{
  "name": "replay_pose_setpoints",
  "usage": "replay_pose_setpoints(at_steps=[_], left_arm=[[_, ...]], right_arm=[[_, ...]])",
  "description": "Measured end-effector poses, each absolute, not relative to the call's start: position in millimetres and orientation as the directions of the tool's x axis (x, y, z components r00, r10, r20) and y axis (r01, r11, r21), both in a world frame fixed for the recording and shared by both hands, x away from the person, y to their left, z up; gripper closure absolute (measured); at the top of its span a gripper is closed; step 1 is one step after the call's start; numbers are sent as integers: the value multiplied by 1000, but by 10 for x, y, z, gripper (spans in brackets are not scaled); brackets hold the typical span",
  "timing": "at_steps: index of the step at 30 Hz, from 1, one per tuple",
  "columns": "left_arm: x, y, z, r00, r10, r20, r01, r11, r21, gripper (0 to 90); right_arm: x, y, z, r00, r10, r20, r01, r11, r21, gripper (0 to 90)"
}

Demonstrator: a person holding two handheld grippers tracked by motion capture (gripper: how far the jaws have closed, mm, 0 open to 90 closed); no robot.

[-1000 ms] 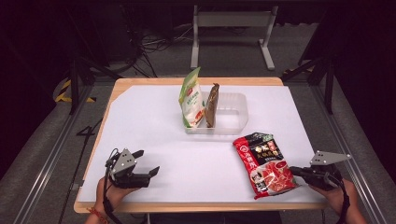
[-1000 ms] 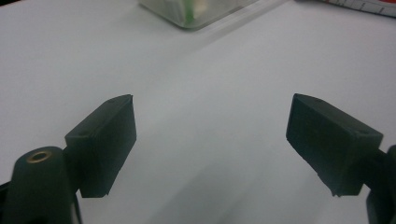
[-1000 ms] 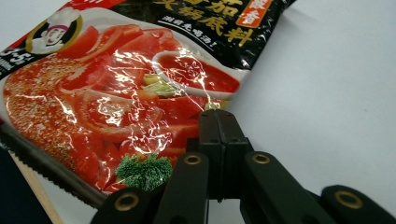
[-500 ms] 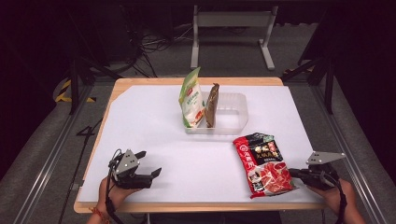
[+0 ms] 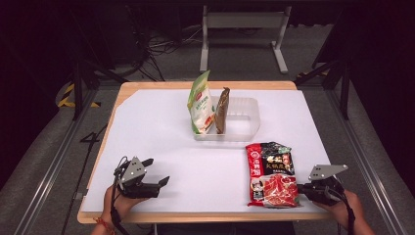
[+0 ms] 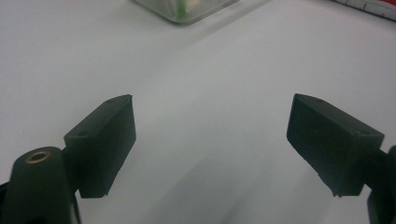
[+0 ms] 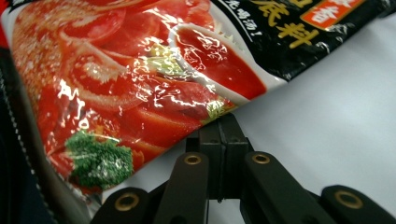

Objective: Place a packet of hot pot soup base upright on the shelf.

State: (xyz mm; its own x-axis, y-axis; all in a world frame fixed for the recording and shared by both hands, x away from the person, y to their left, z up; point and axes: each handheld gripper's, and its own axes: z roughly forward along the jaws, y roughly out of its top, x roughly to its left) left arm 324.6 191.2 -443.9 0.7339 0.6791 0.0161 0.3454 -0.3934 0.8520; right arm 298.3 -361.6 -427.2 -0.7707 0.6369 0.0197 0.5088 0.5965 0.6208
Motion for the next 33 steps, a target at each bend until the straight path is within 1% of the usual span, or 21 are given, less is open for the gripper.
replay_pose_setpoints(at_steps=[8,12,20,25,27,28,30,32,33], left_arm=[[3239,1904,-4442,738,675,9,348,-392,852,179],[3249,1901,-4455,737,676,10,355,-399,845,176],[3240,1914,-4451,732,681,11,351,-390,851,175],[3241,1923,-4446,734,679,14,349,-393,851,174],[3241,1916,-4451,731,682,15,350,-394,850,173],[3242,1915,-4450,732,681,17,348,-396,850,173],[3244,1911,-4449,734,678,24,344,-402,848,171],[3244,1908,-4452,731,681,23,348,-402,847,170],[3248,1907,-4455,734,679,25,345,-405,847,170]], right_arm=[[2926,-3415,-4287,-818,574,44,473,626,620,900],[2882,-3294,-4291,-841,540,38,445,651,615,900],[2889,-3313,-4289,-849,526,45,437,652,620,894],[2919,-3438,-4257,-835,549,41,442,624,645,824],[2943,-3503,-4245,-820,572,34,448,603,660,757],[2955,-3536,-4239,-812,582,42,455,586,671,744],[2978,-3594,-4225,-790,610,60,470,540,698,654],[3011,-3661,-4186,-766,636,101,488,472,734,623],[3024,-3676,-4174,-759,643,105,489,455,744,593]])
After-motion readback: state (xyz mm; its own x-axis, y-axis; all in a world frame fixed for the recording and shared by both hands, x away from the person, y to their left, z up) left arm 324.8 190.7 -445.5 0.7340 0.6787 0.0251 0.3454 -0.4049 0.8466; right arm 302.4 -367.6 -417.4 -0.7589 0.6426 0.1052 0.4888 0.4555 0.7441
